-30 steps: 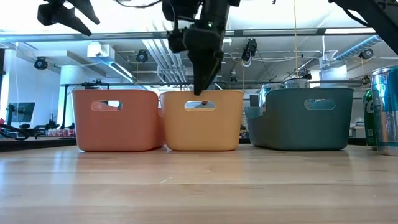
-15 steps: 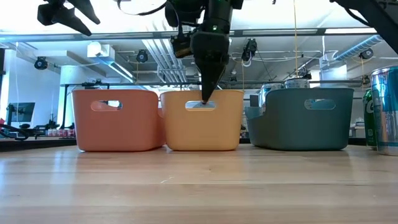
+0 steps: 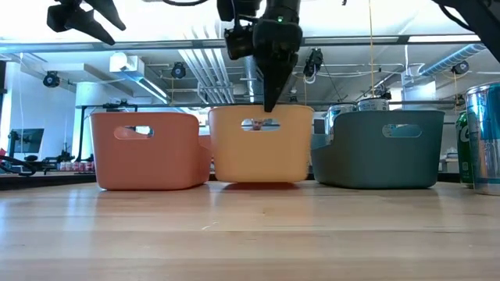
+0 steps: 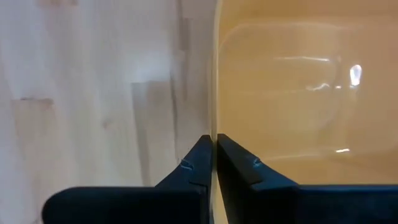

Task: Sort soda cans
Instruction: Adjust the yellow bin

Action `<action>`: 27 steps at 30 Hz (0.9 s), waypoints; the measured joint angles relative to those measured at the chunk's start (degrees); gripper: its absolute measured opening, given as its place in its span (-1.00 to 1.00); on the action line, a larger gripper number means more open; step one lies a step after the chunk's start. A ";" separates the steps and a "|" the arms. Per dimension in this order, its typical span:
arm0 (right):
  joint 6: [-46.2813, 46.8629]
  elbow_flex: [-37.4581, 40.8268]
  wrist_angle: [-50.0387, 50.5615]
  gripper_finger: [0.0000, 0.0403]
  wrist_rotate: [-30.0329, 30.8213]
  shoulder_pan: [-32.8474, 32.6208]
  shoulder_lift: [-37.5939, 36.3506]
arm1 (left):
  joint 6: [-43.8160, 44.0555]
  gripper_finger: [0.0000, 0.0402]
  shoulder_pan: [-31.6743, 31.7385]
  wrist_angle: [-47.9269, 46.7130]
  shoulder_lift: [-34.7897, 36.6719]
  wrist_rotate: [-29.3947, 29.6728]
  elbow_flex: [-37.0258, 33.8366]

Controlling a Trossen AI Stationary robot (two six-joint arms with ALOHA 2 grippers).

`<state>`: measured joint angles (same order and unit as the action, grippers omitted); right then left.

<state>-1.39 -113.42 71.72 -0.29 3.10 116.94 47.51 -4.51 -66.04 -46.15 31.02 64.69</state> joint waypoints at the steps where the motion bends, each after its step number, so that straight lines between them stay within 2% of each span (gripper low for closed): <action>1: -0.02 0.08 0.00 -0.94 -0.87 -0.10 0.05 | 0.00 0.09 0.00 -0.01 0.00 -0.02 0.00; 16: -0.15 3.86 -0.52 -0.94 -1.63 -1.56 0.12 | 0.22 0.09 -0.02 -0.02 0.00 -0.04 0.00; 27: -0.13 1.90 -1.60 -0.94 -0.86 -1.45 0.21 | 0.77 0.09 -0.02 -0.01 -0.04 -0.08 0.00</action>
<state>-1.52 -111.51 70.13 -1.15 1.65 117.14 48.28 -4.54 -66.05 -46.19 30.94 64.69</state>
